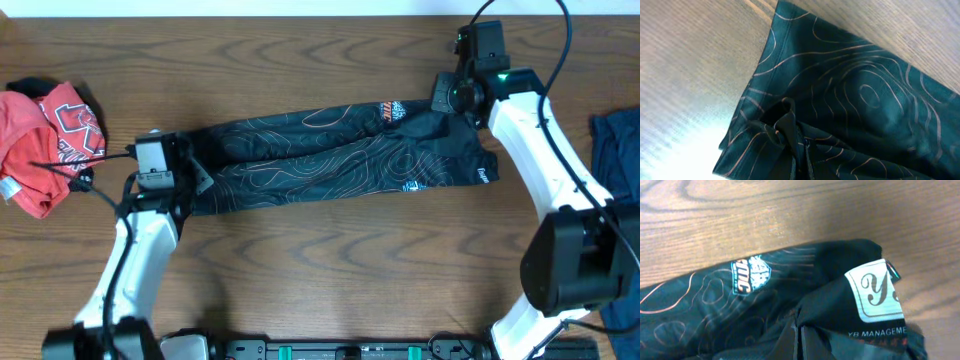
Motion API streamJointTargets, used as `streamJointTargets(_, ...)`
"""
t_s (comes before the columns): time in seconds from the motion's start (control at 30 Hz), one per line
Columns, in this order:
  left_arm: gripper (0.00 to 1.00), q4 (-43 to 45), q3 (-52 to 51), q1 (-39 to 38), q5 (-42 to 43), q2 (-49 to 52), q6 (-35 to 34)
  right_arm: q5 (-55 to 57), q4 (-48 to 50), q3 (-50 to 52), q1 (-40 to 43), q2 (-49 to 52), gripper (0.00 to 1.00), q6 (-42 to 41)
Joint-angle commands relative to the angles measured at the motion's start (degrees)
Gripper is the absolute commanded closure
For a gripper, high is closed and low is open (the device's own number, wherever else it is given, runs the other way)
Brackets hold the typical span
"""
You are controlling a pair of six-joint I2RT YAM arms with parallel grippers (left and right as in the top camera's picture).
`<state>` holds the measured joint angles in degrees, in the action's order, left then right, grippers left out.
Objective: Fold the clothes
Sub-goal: 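Lay the folded hem down and release both grippers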
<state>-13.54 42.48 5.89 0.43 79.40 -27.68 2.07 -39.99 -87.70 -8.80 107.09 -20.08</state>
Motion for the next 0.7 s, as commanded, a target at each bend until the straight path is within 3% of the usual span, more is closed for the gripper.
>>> streamJointTargets(0.0, 0.94, 2.4, 1.6, 0.0, -1.0, 2.8, -0.7, -1.1, 1.5, -1.2, -0.3, 2.4, 0.99, 0.9)
streamJointTargets(0.67, 0.94, 14.1, 1.6, 0.0, -1.0, 8.9, -3.1, -2.7, 12.8, -1.2, -1.4, 11.2, 0.99, 0.2)
